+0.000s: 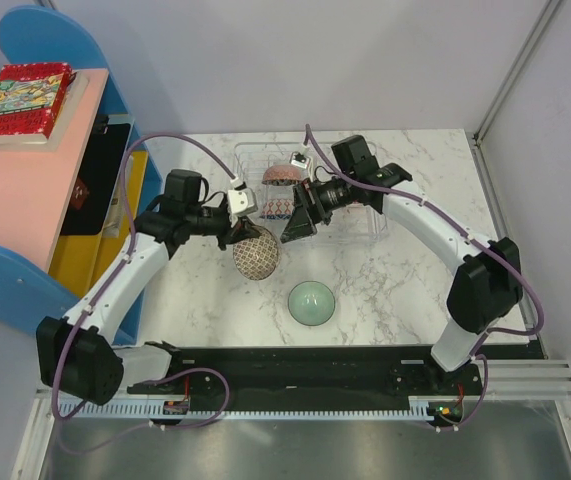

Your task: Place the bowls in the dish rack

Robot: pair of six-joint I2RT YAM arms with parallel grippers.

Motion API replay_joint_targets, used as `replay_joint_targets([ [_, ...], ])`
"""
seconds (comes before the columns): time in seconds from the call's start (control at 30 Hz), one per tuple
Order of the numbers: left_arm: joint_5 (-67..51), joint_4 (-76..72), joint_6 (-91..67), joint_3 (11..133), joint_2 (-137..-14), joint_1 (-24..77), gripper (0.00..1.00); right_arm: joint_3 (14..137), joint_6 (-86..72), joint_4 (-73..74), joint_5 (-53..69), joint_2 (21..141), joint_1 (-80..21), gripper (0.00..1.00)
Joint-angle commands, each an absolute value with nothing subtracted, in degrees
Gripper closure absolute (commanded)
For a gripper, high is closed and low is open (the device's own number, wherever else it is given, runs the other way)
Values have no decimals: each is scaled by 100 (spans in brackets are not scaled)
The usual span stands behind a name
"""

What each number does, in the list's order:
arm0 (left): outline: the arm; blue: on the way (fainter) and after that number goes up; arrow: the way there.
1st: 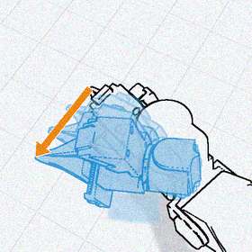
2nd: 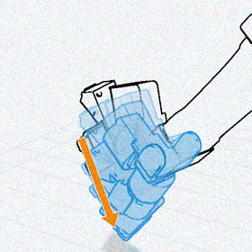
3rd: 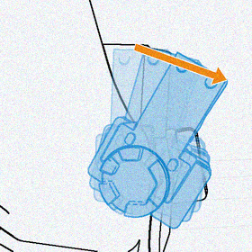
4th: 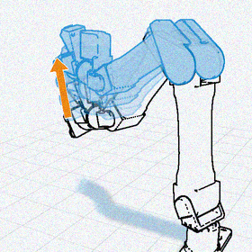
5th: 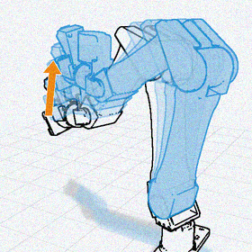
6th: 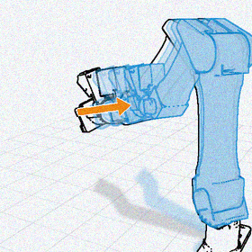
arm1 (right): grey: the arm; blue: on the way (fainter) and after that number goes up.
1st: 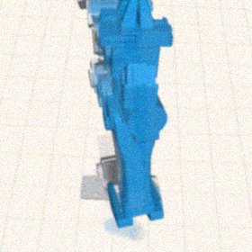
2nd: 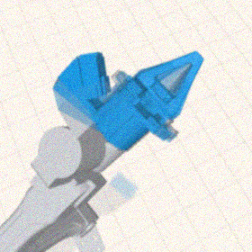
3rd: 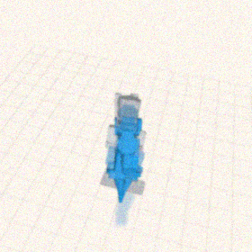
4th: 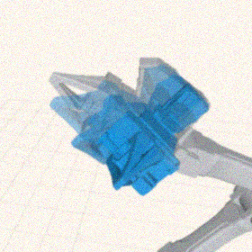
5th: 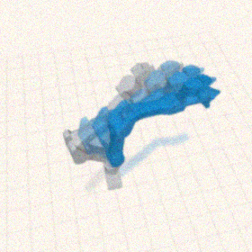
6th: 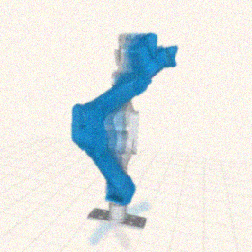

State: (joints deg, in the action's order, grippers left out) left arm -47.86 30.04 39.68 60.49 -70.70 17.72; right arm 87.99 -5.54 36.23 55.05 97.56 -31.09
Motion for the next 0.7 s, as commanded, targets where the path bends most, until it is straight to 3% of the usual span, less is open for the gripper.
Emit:
replay_joint_targets([
  [0.0,-4975,2672,3744,6346,-7233,1767,98,8798,-1177,2875,6898,9738,-3076,2],
  [0.33,-4904,2549,3595,6495,-7172,1767,98,8201,-1634,2206,6618,9765,-3067,2],
  [0.67,-5124,2417,3296,6443,-6882,1819,98,8385,-2012,1916,6697,10054,-3067,3],
])
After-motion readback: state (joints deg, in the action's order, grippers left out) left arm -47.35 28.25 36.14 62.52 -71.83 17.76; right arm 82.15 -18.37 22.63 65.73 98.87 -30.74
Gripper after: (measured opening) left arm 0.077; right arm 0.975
